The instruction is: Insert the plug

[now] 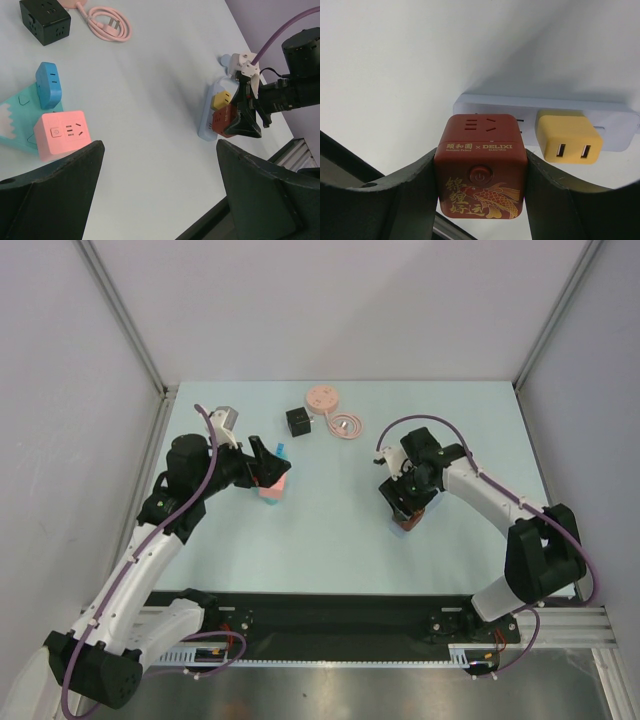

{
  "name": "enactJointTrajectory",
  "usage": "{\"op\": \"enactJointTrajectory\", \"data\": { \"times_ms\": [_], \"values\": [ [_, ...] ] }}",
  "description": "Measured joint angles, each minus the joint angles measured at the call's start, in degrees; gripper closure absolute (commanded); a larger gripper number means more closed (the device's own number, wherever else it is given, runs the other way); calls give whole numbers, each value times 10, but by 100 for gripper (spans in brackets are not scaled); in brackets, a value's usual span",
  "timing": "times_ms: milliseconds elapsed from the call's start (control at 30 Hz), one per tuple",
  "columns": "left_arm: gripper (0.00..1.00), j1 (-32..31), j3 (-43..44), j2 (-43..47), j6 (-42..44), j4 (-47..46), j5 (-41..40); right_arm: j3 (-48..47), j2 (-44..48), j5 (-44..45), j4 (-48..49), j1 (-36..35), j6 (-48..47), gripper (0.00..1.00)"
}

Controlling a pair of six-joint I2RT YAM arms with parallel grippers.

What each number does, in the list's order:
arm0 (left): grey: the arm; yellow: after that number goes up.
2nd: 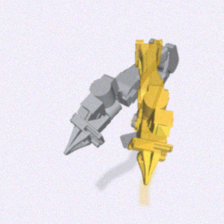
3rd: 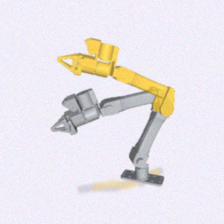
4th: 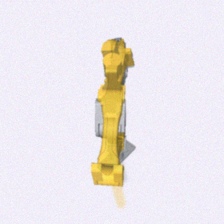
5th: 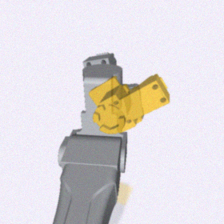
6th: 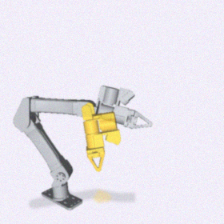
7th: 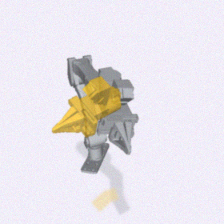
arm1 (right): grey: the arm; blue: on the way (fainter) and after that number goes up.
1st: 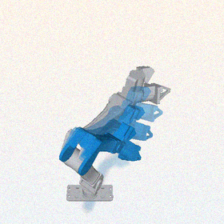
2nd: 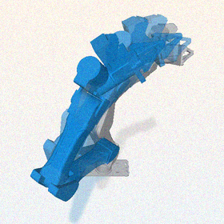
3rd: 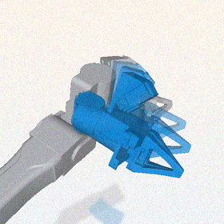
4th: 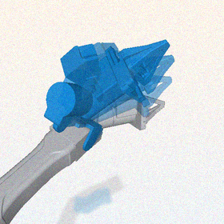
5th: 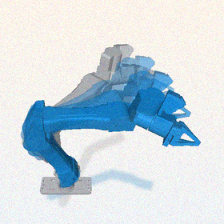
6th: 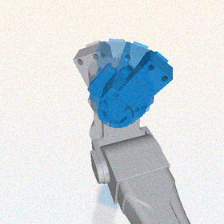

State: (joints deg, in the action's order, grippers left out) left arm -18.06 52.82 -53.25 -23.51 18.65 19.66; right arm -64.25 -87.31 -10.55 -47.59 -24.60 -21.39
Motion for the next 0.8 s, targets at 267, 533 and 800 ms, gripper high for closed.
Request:
{"op": "enactJointTrajectory", "data": {
  "times_ms": [267, 533, 800],
  "values": [
    [0, 0, 0, 0, 0, 0, 0, 15, 16, -9, -2, 0, 0, 100],
    [0, 0, 0, 0, 0, 0, 0, 28, 22, -10, 23, 2, -1, 100],
    [0, 0, 0, 0, 0, 0, 0, 38, 24, -13, 42, 2, -3, 100]
  ]
}}
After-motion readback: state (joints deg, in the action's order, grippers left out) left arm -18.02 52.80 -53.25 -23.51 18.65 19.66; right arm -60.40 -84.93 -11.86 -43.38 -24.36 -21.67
